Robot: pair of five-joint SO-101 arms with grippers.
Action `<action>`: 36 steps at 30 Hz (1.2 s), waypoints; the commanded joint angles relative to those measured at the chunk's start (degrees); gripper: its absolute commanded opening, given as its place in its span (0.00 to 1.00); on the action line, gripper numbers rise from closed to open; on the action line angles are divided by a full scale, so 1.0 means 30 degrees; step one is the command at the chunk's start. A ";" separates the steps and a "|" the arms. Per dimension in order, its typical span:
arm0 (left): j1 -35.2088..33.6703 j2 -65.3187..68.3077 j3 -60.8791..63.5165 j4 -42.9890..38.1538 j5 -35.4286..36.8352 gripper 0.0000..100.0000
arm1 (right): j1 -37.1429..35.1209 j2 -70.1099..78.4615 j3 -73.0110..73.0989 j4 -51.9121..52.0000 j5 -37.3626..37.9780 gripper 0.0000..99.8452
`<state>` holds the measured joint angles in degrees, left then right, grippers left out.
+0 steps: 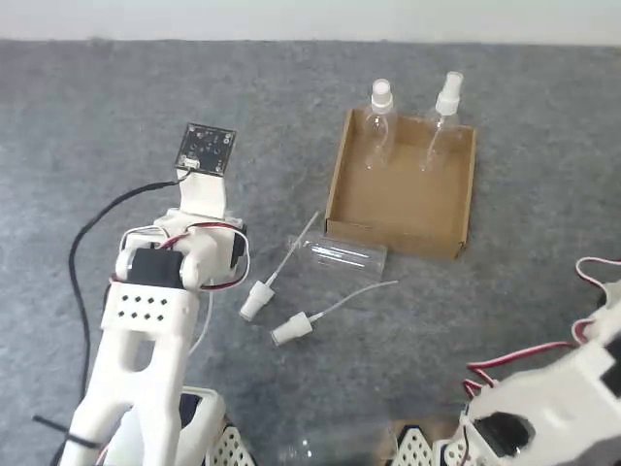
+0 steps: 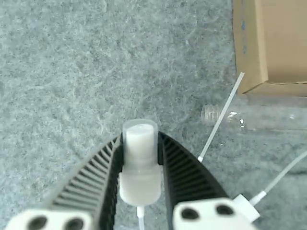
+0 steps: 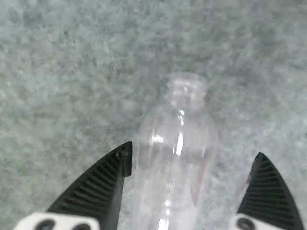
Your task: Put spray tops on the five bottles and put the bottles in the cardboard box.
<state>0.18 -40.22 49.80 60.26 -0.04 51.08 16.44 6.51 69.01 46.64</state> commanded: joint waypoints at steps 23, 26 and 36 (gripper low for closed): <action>0.0117 -0.0586 -0.0103 -0.0410 0.0205 0.02 | -0.0278 0.1861 -0.5040 0.0689 0.0264 0.01; 0.0117 -0.0586 -0.0103 -0.0440 0.0234 0.02 | -0.1040 0.1538 -0.6593 0.2974 0.0264 0.01; 0.0088 -0.0733 -0.0073 -0.0440 0.0264 0.02 | -0.6842 -0.5788 -0.5538 0.5582 -0.3897 0.01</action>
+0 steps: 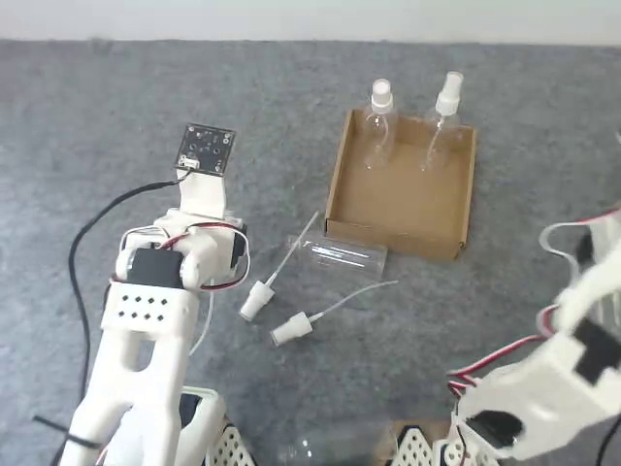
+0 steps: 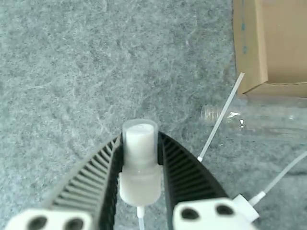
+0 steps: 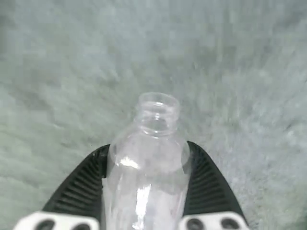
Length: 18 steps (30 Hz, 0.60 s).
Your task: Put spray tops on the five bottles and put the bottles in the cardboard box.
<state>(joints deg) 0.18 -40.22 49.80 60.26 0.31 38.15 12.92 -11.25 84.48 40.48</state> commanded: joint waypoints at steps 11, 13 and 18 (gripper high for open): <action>0.0117 -0.0674 0.0513 -0.1377 0.0147 0.02 | -1.1883 -1.6747 1.0637 0.0220 -0.4630 0.01; 0.0117 -0.0703 0.0659 -0.1612 0.0147 0.02 | -1.3524 -1.8476 1.2073 0.0220 -0.4601 0.01; 0.0117 -0.0703 0.0659 -0.1612 0.0147 0.02 | -1.6337 -2.0879 1.4418 0.0220 -0.4689 0.01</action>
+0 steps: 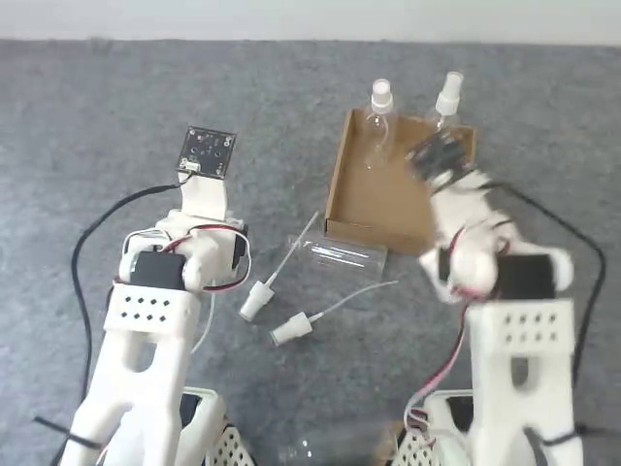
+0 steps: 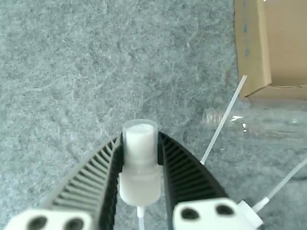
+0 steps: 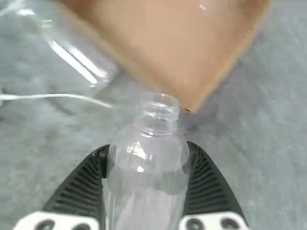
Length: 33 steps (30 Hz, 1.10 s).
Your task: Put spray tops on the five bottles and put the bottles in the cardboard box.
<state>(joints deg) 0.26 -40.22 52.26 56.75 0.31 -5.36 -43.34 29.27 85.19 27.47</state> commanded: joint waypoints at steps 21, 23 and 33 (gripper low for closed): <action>-0.0117 -0.0762 -0.0806 -0.0352 0.0967 0.02 | -0.9480 -0.2359 0.8850 -1.0037 -0.3223 0.01; -0.0117 -0.0762 -0.0864 -0.0352 0.0967 0.02 | -0.9480 -0.2359 0.8908 -1.0271 -0.3223 0.01; -0.0176 -0.0762 -0.2095 0.0322 0.1055 0.02 | -0.9509 -0.2330 0.8967 -1.3758 -0.4923 0.01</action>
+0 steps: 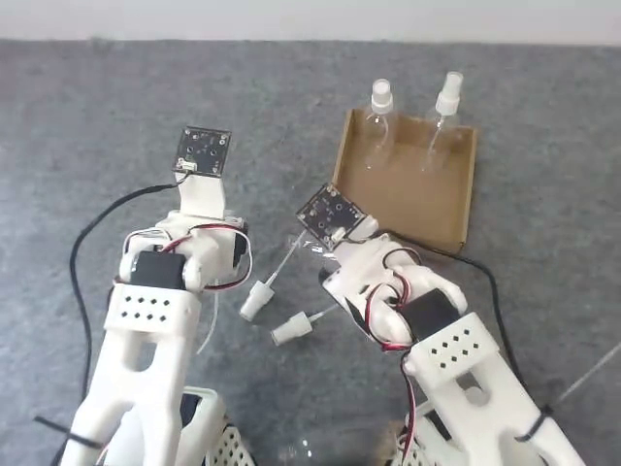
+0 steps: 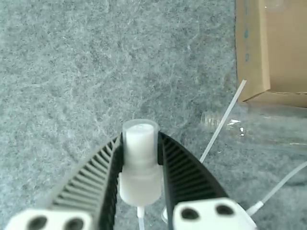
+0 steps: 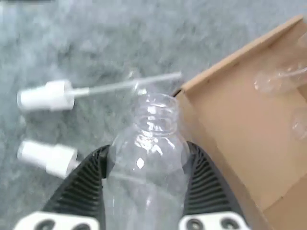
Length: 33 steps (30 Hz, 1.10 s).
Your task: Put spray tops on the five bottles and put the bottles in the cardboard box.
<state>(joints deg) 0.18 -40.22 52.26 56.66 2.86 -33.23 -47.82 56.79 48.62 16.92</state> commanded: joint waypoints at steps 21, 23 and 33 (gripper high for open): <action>-0.0059 -0.0762 -1.2908 0.2403 0.4337 0.01 | -0.3150 -0.0864 0.3751 -0.8366 -0.1846 0.01; 0.0000 -0.0762 -1.2908 0.1319 0.5128 0.01 | -0.3502 -0.0864 0.3663 -0.8659 -0.1846 0.01; -0.0088 -0.0791 -1.3993 -0.1026 0.7473 0.01 | -0.4381 -0.0659 0.2198 -1.2176 -0.1788 0.01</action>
<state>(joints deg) -0.44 -40.57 15.08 54.73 22.55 -44.22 -47.82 69.10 15.12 12.18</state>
